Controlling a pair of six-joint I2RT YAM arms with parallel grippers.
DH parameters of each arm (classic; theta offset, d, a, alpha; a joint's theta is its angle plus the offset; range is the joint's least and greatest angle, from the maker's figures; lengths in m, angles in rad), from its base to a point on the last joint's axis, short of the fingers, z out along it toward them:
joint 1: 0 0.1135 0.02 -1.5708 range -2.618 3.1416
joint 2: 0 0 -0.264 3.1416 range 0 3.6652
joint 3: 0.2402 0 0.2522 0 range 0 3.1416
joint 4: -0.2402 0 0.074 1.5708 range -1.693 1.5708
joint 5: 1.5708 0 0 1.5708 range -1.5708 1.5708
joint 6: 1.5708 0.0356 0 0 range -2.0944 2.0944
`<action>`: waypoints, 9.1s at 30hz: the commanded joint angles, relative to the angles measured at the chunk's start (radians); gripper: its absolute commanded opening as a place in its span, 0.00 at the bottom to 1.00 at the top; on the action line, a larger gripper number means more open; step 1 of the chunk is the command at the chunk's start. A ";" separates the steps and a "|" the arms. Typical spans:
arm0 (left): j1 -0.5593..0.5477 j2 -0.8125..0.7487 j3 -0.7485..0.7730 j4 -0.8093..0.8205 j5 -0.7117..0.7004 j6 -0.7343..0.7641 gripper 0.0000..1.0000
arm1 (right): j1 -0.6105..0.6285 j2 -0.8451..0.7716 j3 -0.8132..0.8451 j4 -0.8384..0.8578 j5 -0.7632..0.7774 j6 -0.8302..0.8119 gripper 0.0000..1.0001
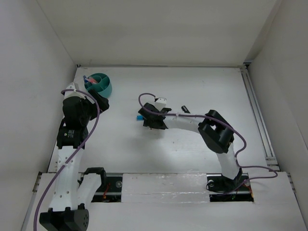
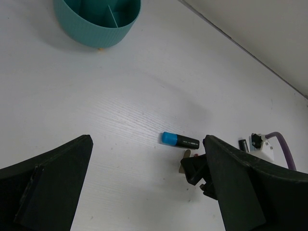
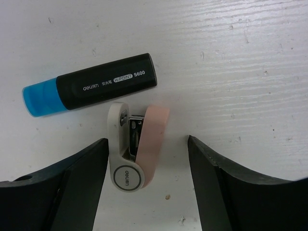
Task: Sort the stationery into containers
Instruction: Pick up the stapler from the center of the board, then place the stapler in the storage box.
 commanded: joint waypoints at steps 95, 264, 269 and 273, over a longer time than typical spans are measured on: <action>-0.004 -0.142 -0.172 0.337 0.794 -0.216 0.96 | 0.314 -0.533 -0.418 1.093 -0.151 -0.802 0.00; -0.013 1.062 0.603 0.004 -0.668 -0.685 0.29 | 0.498 -1.114 -0.818 0.683 0.119 -0.480 0.86; -0.013 1.024 0.592 0.004 -0.677 -0.676 0.41 | 0.498 -1.114 -0.818 0.683 0.109 -0.480 0.86; -0.023 0.998 0.592 0.015 -0.700 -0.665 0.54 | 0.498 -1.096 -0.809 0.683 0.128 -0.480 0.86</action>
